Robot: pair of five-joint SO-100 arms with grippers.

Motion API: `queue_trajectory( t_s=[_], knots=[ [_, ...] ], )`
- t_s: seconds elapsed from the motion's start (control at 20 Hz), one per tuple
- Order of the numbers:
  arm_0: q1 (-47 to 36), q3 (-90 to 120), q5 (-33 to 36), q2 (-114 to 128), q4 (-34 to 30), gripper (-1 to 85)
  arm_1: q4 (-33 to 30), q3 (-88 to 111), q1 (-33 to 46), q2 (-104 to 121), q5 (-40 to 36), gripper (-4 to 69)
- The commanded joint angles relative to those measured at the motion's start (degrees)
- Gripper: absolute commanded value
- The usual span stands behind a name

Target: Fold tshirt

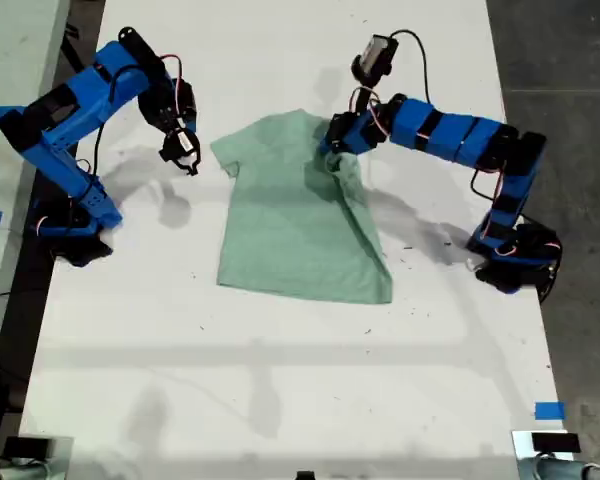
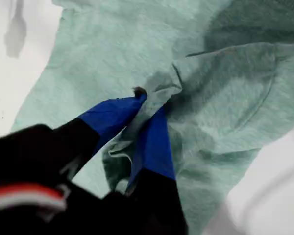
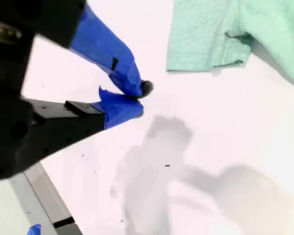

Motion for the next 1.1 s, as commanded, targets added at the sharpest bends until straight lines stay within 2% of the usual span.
queue_trajectory(
  t_s=[0.0, 0.1, 0.15, 0.3, 0.65, 0.8, 0.85, 0.95, 1.05],
  knots=[
    [1.8, -3.6, -0.2, 0.9, 0.2, 0.1, 1.4, -6.8, -0.4, -6.1, 0.2, 23.3],
    [1.9, -3.6, -0.3, 1.3, 0.3, 0.3, 10.3, -14.0, -0.7, -11.1, 0.9, 32.9],
    [2.1, -3.6, -0.4, 1.5, 0.3, 0.3, 12.0, -14.9, -1.2, -10.5, -0.3, 43.0],
    [2.7, -3.7, -0.6, 1.6, 0.2, 0.3, 19.8, -18.4, -2.4, -3.3, -1.9, 35.9],
    [3.6, -3.7, -0.8, 2.4, 1.6, 2.2, 38.0, -13.4, -0.4, 23.6, -4.5, 27.7],
    [3.5, -4.0, 0.4, 1.8, 1.9, 2.3, 38.2, -3.4, -0.9, 32.4, -2.8, 21.0],
    [3.7, -4.6, 1.4, 1.6, 2.1, 8.7, 38.1, -1.0, -1.3, 34.5, -2.4, 20.7],
    [4.3, -6.2, 4.1, 1.4, 1.8, 29.3, 37.4, 3.2, -1.9, 37.8, -1.3, 20.4],
    [4.3, -10.1, 7.9, -0.1, 2.6, 37.5, 36.7, 6.7, -2.2, 40.4, -0.6, 19.7]
  ],
)
